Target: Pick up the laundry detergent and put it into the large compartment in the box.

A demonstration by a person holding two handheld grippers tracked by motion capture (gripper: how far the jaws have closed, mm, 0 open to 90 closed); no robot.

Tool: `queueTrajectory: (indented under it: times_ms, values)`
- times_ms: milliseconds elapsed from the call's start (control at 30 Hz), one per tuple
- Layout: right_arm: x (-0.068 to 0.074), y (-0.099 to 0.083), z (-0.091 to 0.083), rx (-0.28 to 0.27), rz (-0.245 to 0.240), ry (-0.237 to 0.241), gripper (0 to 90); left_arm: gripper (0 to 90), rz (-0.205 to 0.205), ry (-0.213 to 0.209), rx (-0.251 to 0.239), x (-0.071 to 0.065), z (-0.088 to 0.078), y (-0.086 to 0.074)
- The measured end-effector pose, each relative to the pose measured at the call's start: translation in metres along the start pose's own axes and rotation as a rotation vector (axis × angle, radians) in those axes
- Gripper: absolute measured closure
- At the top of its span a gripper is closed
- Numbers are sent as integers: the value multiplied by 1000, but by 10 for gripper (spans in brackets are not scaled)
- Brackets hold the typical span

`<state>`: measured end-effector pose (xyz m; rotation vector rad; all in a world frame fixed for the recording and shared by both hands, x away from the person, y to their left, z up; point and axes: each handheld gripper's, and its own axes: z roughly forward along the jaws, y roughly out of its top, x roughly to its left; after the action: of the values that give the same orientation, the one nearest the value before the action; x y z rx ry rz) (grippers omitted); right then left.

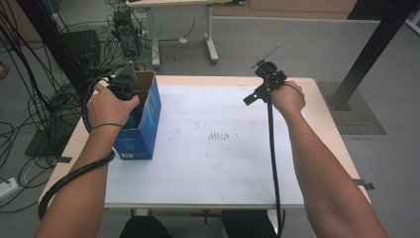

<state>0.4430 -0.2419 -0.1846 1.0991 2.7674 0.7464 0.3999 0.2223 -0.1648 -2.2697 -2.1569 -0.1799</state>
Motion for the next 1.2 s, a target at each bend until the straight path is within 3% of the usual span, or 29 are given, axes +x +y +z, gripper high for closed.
queueTrajectory:
  times_ms: [367,700,1200]
  values:
    - [0,0,0,-2,1,4,32,264,-13,-10,-6,3,-4,0]
    - [0,-2,-1,-3,6,3,32,210,-16,30,-15,-5,-15,1]
    - [4,1,-1,-6,-7,4,32,171,-9,15,-46,5,-53,-7]
